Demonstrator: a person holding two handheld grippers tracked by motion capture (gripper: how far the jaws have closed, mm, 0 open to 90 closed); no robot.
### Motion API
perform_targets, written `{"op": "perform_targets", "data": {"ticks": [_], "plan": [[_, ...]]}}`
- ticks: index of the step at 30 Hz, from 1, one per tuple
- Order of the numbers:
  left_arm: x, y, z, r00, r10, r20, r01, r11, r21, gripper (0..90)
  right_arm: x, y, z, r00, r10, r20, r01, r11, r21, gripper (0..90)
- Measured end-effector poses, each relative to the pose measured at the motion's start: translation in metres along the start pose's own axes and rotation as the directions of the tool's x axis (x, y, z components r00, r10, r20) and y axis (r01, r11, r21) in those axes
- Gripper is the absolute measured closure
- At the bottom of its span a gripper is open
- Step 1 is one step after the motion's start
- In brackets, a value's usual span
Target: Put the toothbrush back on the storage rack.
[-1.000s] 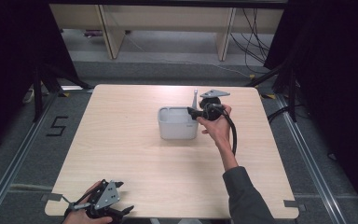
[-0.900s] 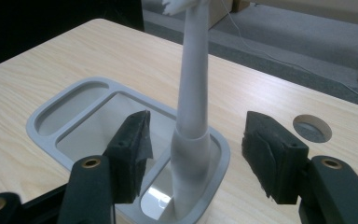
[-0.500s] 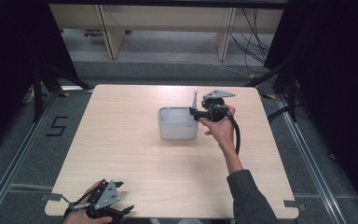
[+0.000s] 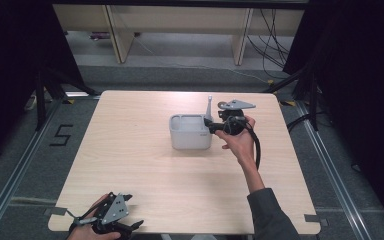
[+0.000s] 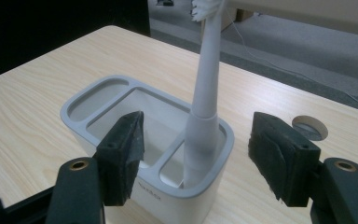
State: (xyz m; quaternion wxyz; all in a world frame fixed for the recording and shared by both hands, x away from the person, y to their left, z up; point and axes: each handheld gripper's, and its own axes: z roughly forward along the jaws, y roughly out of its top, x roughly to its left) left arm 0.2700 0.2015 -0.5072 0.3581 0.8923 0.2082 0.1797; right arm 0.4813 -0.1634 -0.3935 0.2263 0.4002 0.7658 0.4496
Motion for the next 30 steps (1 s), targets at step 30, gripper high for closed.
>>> {"op": "perform_targets", "data": {"ticks": [30], "plan": [[-0.001,0.0,0.001,1.0,0.001,-0.008,-0.001,1.0,-0.001,14.8,0.006,-0.017,-0.027,0.9998,0.003,-0.017,-0.004,0.9994,-0.034,34.7]]}}
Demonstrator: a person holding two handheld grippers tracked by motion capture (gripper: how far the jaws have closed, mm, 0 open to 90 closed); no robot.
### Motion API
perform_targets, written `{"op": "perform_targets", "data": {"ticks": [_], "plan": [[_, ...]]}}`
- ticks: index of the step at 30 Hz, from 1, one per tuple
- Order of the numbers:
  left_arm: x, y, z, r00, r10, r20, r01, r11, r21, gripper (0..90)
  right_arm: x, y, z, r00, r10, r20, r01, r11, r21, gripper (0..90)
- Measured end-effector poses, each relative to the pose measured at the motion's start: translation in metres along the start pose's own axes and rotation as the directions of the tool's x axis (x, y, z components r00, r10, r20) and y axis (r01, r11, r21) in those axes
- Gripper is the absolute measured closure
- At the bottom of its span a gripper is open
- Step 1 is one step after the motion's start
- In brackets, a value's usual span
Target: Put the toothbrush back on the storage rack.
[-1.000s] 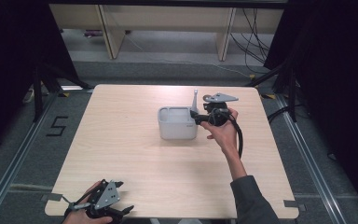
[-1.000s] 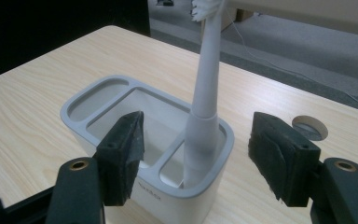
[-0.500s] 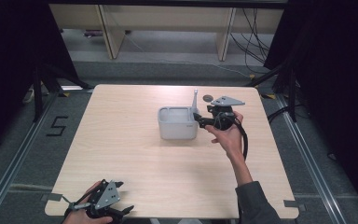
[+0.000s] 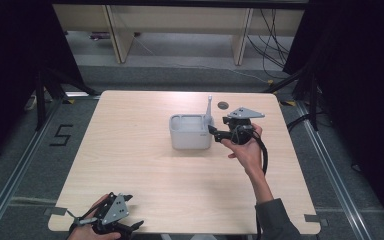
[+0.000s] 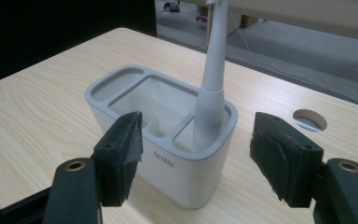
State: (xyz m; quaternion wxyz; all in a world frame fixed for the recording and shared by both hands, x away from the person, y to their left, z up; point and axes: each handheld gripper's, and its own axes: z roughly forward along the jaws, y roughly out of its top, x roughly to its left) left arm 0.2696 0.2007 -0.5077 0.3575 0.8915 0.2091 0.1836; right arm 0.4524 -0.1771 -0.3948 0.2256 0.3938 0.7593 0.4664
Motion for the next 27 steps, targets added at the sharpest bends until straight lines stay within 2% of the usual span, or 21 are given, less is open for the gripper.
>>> {"op": "perform_targets", "data": {"ticks": [3,4,5,6,8,9,11,12,13,14,16,19,20,22,27], "plan": [[0.0,0.0,-0.001,1.0,0.001,0.001,-0.001,1.0,-0.004,14.8,0.0,-0.001,0.0,0.9999,-0.01,-0.014,0.01,0.9999,0.005,34.6],[0.001,0.0,-0.001,0.9999,0.013,-0.004,-0.013,0.9999,0.007,14.8,0.0,-0.001,0.0,0.9997,-0.011,-0.024,0.011,0.9999,0.001,34.5],[0.001,0.0,-0.001,0.9999,0.011,-0.006,-0.011,0.9999,0.008,14.8,0.001,-0.002,-0.001,0.9997,0.005,-0.023,-0.005,0.9999,0.009,34.4],[0.001,0.0,-0.001,1.0,-0.001,-0.004,0.001,1.0,0.007,14.8,0.001,-0.002,-0.001,0.9999,-0.011,-0.006,0.011,0.9999,0.004,34.2],[0.001,0.0,-0.001,0.9999,0.012,-0.011,-0.012,0.9999,0.002,14.8,0.002,-0.003,-0.002,0.9999,0.003,-0.015,-0.002,0.9999,0.014,33.9],[0.001,0.001,-0.002,0.9997,0.023,-0.013,-0.023,0.9997,0.013,14.8,0.001,-0.003,-0.003,0.9998,-0.011,-0.016,0.011,0.9998,0.014,33.7],[0.002,0.001,-0.002,0.9997,0.021,-0.014,-0.021,0.9997,0.012,14.8,0.0,-0.004,-0.006,0.9996,-0.027,-0.007,0.027,0.9995,0.014,33.3],[0.001,0.001,-0.002,0.9998,0.014,-0.012,-0.014,0.9999,0.006,14.8,0.003,-0.005,-0.006,0.9998,0.009,-0.016,-0.009,0.9999,0.01,32.8],[0.0,0.0,-0.002,1.0,0.0,-0.006,0.0,1.0,-0.006,14.8,0.001,-0.004,-0.008,0.9997,-0.016,-0.018,0.016,0.9998,0.011,32.5],[0.0,0.001,-0.002,1.0,0.001,-0.008,-0.001,1.0,-0.005,14.8,0.003,-0.005,-0.009,0.9998,-0.002,-0.018,0.002,0.9999,0.012,32.5],[0.001,0.001,-0.002,0.9999,0.009,-0.01,-0.009,1.0,0.001,14.8,0.003,-0.006,-0.012,0.9998,-0.016,-0.012,0.016,0.9998,0.01,31.8],[0.001,0.001,-0.003,0.9999,0.013,-0.009,-0.013,0.9999,0.01,14.8,0.004,-0.007,-0.016,0.9996,-0.001,-0.027,0.001,0.9999,0.015,31.1],[0.001,0.001,-0.003,0.9999,0.013,-0.009,-0.013,0.9999,0.011,14.8,0.002,-0.007,-0.018,0.9994,-0.029,-0.019,0.03,0.9995,0.012,30.5],[0.001,0.001,-0.003,0.9999,0.012,-0.011,-0.012,0.9999,0.01,14.8,0.004,-0.009,-0.019,0.9995,-0.009,-0.031,0.009,0.9998,0.017,30.0],[0.001,0.001,-0.003,0.9999,0.011,-0.011,-0.011,0.9999,0.008,14.8,0.006,-0.012,-0.023,0.9993,-0.026,-0.028,0.026,0.9996,0.011,29.7]]}}
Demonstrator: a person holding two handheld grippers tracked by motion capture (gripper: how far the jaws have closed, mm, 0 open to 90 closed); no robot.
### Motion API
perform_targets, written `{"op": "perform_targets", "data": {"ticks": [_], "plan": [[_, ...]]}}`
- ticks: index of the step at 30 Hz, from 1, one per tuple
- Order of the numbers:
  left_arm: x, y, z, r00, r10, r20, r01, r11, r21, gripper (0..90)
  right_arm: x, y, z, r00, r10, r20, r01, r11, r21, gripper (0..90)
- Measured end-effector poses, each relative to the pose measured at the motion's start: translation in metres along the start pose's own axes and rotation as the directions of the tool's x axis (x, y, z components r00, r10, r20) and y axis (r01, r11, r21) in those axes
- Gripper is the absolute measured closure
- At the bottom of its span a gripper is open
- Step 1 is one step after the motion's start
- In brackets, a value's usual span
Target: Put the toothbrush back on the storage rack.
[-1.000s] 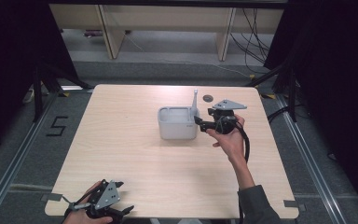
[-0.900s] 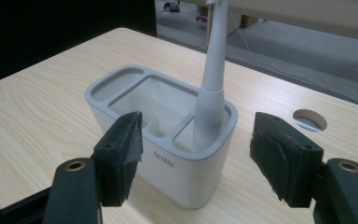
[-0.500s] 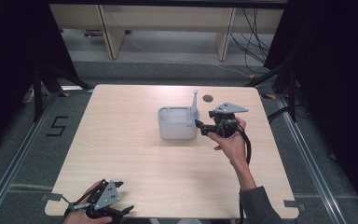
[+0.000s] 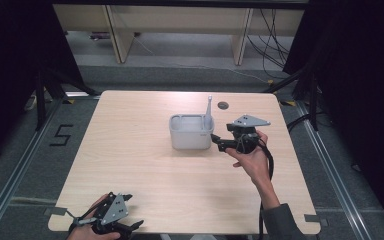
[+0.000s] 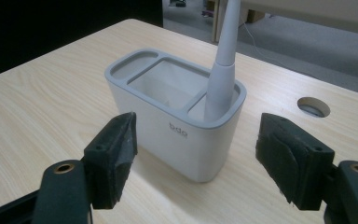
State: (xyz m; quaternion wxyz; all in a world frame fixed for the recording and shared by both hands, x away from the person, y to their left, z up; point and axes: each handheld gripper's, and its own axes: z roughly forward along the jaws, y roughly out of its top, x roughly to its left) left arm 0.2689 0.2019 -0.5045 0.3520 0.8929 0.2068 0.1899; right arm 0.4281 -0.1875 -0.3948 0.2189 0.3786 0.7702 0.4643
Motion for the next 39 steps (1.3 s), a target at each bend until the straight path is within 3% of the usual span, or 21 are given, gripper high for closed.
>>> {"op": "perform_targets", "data": {"ticks": [2,3,5,6,8,12,15,16,20,21,22,23,24,26,27,30,32,35,36,38,39], "plan": [[-0.001,0.0,0.0,1.0,-0.008,0.005,0.008,0.9999,-0.009,14.8,0.002,-0.002,-0.002,0.9998,0.016,-0.007,-0.016,0.9998,0.013,29.5],[-0.001,0.0,0.0,0.9999,-0.01,0.007,0.01,0.9999,-0.01,14.8,0.001,-0.002,-0.002,0.9999,-0.007,-0.012,0.007,1.0,-0.001,29.5],[0.0,0.0,0.0,1.0,0.003,0.0,-0.003,1.0,0.003,14.8,0.002,-0.004,-0.005,0.9999,0.003,-0.01,-0.003,0.9998,0.018,29.5],[-0.001,0.0,0.001,0.9999,-0.01,0.005,0.01,0.9999,-0.01,14.8,0.001,-0.004,-0.005,0.9998,-0.019,-0.009,0.019,0.9998,0.009,29.4],[-0.001,0.0,0.0,1.0,-0.006,0.006,0.006,0.9999,-0.008,14.8,0.003,-0.006,-0.008,0.9999,0.013,-0.005,-0.013,0.9998,0.017,29.2],[0.0,0.0,0.0,1.0,0.001,0.0,-0.001,1.0,0.001,14.8,0.003,-0.008,-0.01,0.9999,-0.004,-0.011,0.004,0.9999,0.015,29.0],[-0.001,0.0,0.0,1.0,-0.005,0.004,0.005,1.0,-0.007,14.8,0.005,-0.011,-0.012,0.9998,0.015,-0.011,-0.014,0.9996,0.024,28.8],[-0.001,0.0,0.001,0.9999,-0.01,0.004,0.01,0.9999,-0.01,14.8,0.004,-0.012,-0.011,1.0,-0.005,-0.004,0.005,0.9999,0.013,28.7],[-0.001,0.0,0.0,1.0,-0.008,0.005,0.008,0.9999,-0.009,14.8,0.006,-0.015,-0.013,0.9998,0.016,-0.012,-0.015,0.9996,0.024,28.6],[-0.001,0.0,0.001,0.9999,-0.01,0.006,0.01,0.9999,-0.009,14.8,0.006,-0.016,-0.013,0.9999,-0.007,-0.009,0.007,0.9998,0.021,28.6],[0.0,0.0,0.0,1.0,0.004,0.001,-0.004,1.0,0.005,14.8,0.007,-0.016,-0.013,0.9999,0.001,-0.012,-0.001,0.9996,0.028,28.6],[-0.001,0.0,0.001,0.9999,-0.015,0.008,0.015,0.9999,-0.008,14.8,0.008,-0.017,-0.013,0.9996,0.016,-0.023,-0.015,0.9995,0.027,28.6],[-0.001,0.0,0.001,1.0,-0.006,0.006,0.006,0.9999,-0.008,14.8,0.007,-0.017,-0.014,0.9998,-0.01,-0.019,0.011,0.9994,0.033,28.6],[-0.002,0.0,0.001,0.9997,-0.021,0.009,0.021,0.9997,-0.008,14.8,0.01,-0.019,-0.015,0.9997,0.021,-0.013,-0.02,0.9991,0.036,28.6],[0.0,0.0,0.0,1.0,0.004,0.001,-0.004,1.0,0.004,14.8,0.009,-0.019,-0.015,0.9997,0.0,-0.024,0.001,0.9992,0.041,28.6],[-0.001,0.0,0.001,0.9999,-0.011,0.007,0.011,0.9999,-0.009,14.8,0.011,-0.022,-0.017,0.9996,0.014,-0.024,-0.013,0.9986,0.05,28.6],[0.0,0.0,0.0,1.0,0.003,0.001,-0.003,1.0,0.005,14.8,0.01,-0.023,-0.017,0.9998,-0.01,-0.017,0.011,0.999,0.043,28.5],[-0.001,0.0,0.001,0.9999,-0.012,0.008,0.012,0.9999,-0.01,14.8,0.013,-0.026,-0.018,0.9997,0.008,-0.025,-0.006,0.9989,0.046,28.5],[0.0,0.0,0.0,1.0,0.003,0.002,-0.003,1.0,0.005,14.8,0.012,-0.026,-0.019,0.9997,-0.016,-0.021,0.017,0.9988,0.047,28.5],[0.0,-0.001,0.001,1.0,-0.001,0.0,0.001,1.0,-0.003,14.8,0.015,-0.028,-0.019,0.9995,0.007,-0.032,-0.006,0.9988,0.049,28.5],[0.0,0.0,0.0,1.0,0.0,0.002,0.0,1.0,0.004,14.8,0.014,-0.028,-0.019,0.9993,-0.013,-0.034,0.015,0.9983,0.055,28.3]]}}
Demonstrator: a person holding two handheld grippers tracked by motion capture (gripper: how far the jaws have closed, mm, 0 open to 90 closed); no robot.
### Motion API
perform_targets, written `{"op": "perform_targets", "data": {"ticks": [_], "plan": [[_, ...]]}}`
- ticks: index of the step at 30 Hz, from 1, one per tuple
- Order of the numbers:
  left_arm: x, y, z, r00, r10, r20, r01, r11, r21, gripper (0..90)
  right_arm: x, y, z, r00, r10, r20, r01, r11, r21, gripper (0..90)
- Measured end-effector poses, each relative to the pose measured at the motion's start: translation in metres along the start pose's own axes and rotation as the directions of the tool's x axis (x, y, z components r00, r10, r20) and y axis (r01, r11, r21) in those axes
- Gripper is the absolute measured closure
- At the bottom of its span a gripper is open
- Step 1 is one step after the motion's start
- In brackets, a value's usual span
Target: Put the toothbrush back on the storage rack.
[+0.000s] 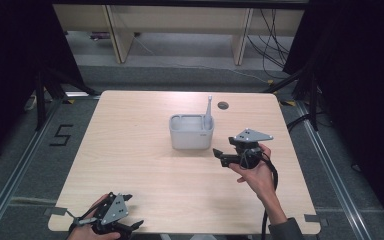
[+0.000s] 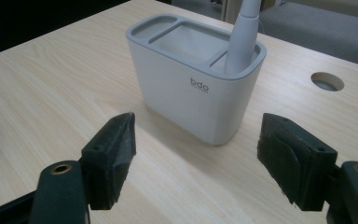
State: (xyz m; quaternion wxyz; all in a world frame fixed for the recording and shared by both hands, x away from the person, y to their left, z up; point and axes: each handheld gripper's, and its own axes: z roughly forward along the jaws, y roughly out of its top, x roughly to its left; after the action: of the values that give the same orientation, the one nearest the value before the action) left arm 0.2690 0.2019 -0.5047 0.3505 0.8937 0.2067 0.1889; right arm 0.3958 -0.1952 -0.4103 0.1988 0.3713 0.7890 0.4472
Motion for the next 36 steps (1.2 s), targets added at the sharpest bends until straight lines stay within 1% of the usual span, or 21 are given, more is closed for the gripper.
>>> {"op": "perform_targets", "data": {"ticks": [1,2,3,10,11,12,14,15,16,18,19,20,22,23,24,25,27,33,34,35,36], "plan": [[0.0,0.0,0.0,1.0,0.001,0.0,-0.001,1.0,-0.001,14.8,0.002,-0.001,0.0,0.9999,0.015,-0.005,-0.015,0.9999,0.007,27.8],[-0.001,0.0,0.001,0.9999,-0.012,0.006,0.012,0.9998,-0.013,14.8,0.002,-0.002,0.001,0.9998,0.013,-0.016,-0.013,0.9999,0.005,27.7],[0.0,0.0,0.0,1.0,0.002,0.0,-0.002,1.0,0.001,14.8,0.003,-0.003,0.0,0.9999,0.013,-0.005,-0.013,0.9998,0.012,27.7],[0.0,0.0,0.001,1.0,-0.001,0.001,0.001,1.0,-0.007,14.8,0.006,-0.009,-0.001,0.9999,0.002,-0.017,-0.001,0.9996,0.028,26.5],[0.0,0.0,0.0,1.0,-0.001,0.0,0.001,1.0,-0.002,14.8,0.009,-0.011,-0.001,0.9996,0.026,-0.012,-0.026,0.9994,0.024,26.5],[0.0,0.0,0.0,1.0,0.001,-0.001,-0.001,1.0,-0.001,14.8,0.007,-0.012,-0.001,0.9998,-0.003,-0.017,0.004,0.9996,0.026,26.3],[0.0,0.0,0.0,1.0,0.0,-0.001,0.0,1.0,0.0,14.8,0.01,-0.015,0.0,0.9998,0.015,-0.016,-0.015,0.9993,0.035,26.2],[0.0,0.0,0.001,1.0,-0.002,0.0,0.002,1.0,-0.007,14.8,0.009,-0.017,0.0,0.9996,-0.002,-0.027,0.003,0.9992,0.041,26.1],[0.0,0.0,0.0,1.0,-0.002,-0.001,0.002,1.0,-0.008,14.8,0.011,-0.018,0.0,0.9995,0.02,-0.023,-0.018,0.9988,0.045,26.1],[0.0,0.0,0.0,1.0,0.0,-0.002,0.0,1.0,0.0,14.8,0.011,-0.02,0.0,0.9996,-0.008,-0.026,0.009,0.999,0.044,25.9],[0.0,-0.001,0.001,1.0,-0.001,0.0,0.001,1.0,-0.006,14.8,0.012,-0.021,0.0,0.9992,0.016,-0.038,-0.014,0.9984,0.054,25.8],[0.0,-0.001,0.001,1.0,-0.003,0.0,0.003,1.0,-0.007,14.8,0.011,-0.022,0.0,0.9991,-0.003,-0.042,0.006,0.9987,0.051,25.8],[0.0,0.0,0.0,1.0,-0.003,-0.001,0.003,1.0,-0.009,14.8,0.013,-0.025,0.001,0.9981,0.022,-0.057,-0.018,0.9983,0.056,25.8],[0.0,0.0,0.0,1.0,0.0,-0.002,0.0,1.0,-0.001,14.8,0.013,-0.026,0.001,0.9989,0.0,-0.047,0.002,0.9981,0.062,25.8],[0.0,0.0,0.0,1.0,0.0,-0.002,0.0,1.0,0.0,14.8,0.014,-0.028,0.002,0.9988,0.014,-0.048,-0.011,0.9982,0.059,25.8],[0.0,0.0,0.0,1.0,0.0,-0.003,0.0,1.0,0.0,14.8,0.016,-0.029,0.0,0.9985,0.029,-0.047,-0.025,0.9966,0.079,25.8],[0.0,0.0,0.0,1.0,-0.003,-0.004,0.003,1.0,-0.007,14.8,0.015,-0.031,0.001,0.9989,0.002,-0.046,0.001,0.9975,0.071,25.6],[0.0,0.0,0.0,1.0,0.001,-0.005,-0.001,1.0,0.0,14.8,0.018,-0.039,0.001,0.9981,0.023,-0.058,-0.018,0.9961,0.086,25.6],[0.0,0.0,0.0,1.0,-0.002,-0.003,0.002,1.0,-0.004,14.8,0.017,-0.04,0.001,0.9986,0.003,-0.053,0.002,0.9961,0.088,25.6],[0.0,0.0,0.0,1.0,-0.001,-0.004,0.001,1.0,-0.003,14.8,0.02,-0.042,0.0,0.9979,0.032,-0.057,-0.026,0.9956,0.09,25.6],[0.0,0.0,0.0,1.0,-0.001,-0.005,0.001,1.0,-0.003,14.8,0.019,-0.043,0.0,0.9979,0.024,-0.061,-0.018,0.995,0.099,25.6]]}}
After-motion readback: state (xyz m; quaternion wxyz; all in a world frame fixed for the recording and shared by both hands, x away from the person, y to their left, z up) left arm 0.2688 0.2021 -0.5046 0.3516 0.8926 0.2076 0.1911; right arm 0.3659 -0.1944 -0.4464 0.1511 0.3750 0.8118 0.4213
